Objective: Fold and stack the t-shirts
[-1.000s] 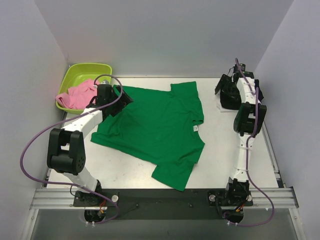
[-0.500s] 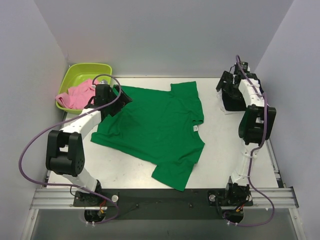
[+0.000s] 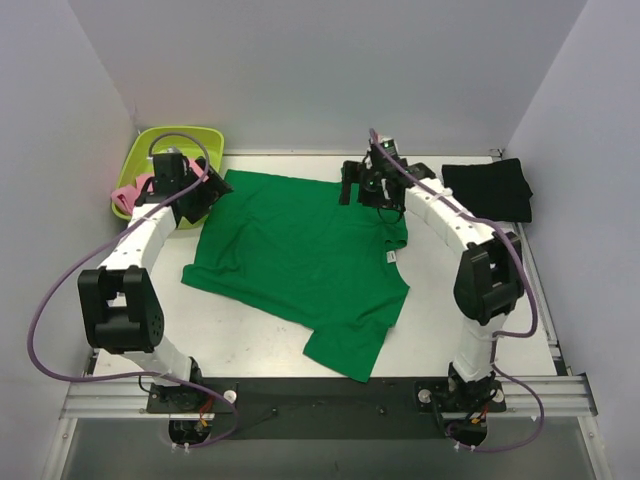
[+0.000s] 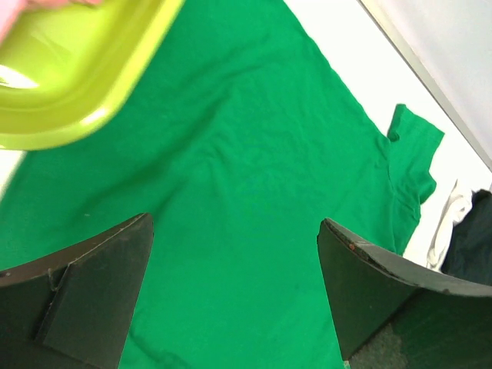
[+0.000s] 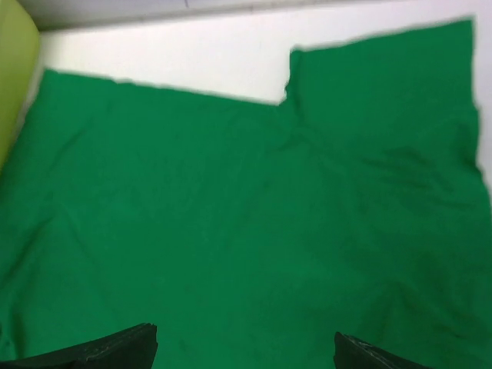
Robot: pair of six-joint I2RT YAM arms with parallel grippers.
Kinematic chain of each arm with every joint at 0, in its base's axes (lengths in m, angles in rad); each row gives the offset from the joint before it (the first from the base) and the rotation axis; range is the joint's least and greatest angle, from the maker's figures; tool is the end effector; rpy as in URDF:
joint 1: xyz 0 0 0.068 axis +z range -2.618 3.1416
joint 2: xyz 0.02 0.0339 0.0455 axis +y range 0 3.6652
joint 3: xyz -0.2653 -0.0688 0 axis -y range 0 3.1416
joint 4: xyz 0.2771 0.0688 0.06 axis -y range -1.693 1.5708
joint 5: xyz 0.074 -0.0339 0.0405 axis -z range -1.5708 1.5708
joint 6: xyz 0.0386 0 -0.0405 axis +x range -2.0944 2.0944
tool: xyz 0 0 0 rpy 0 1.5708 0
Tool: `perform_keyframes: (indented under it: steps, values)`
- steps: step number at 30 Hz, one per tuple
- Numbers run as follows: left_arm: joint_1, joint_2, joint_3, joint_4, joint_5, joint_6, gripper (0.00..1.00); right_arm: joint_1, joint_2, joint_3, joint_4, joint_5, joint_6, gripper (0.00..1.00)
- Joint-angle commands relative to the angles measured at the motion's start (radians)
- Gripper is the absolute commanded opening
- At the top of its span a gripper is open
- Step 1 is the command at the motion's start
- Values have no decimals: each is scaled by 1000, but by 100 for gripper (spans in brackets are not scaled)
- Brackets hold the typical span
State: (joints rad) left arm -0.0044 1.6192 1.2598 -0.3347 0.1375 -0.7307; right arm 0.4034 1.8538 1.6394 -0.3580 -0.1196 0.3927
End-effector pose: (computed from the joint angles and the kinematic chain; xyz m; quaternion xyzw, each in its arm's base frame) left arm 0.3996 -0.0070 0.2654 -0.2936 0.8548 -0.2102 0.3728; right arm 0.4323 0.1895 0.3071 -0.0333 0.8762 0.2336 0.4202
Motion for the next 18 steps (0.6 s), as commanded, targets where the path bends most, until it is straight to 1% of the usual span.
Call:
perform_keyframes:
  steps: [1, 6, 11, 18]
  values:
    - [66, -36, 95, -104, 11, 80, 97, 31, 58, -44, -6, 6, 54, 100]
    - [76, -71, 67, -99, 24, 88, 97, 41, 90, -98, 25, -6, 67, 100]
    - [80, -99, 29, -79, 36, 76, 97, 41, 139, -105, 25, -12, 66, 100]
    - [80, -110, 20, -72, 37, 71, 98, 31, 232, -98, 25, -15, 74, 100]
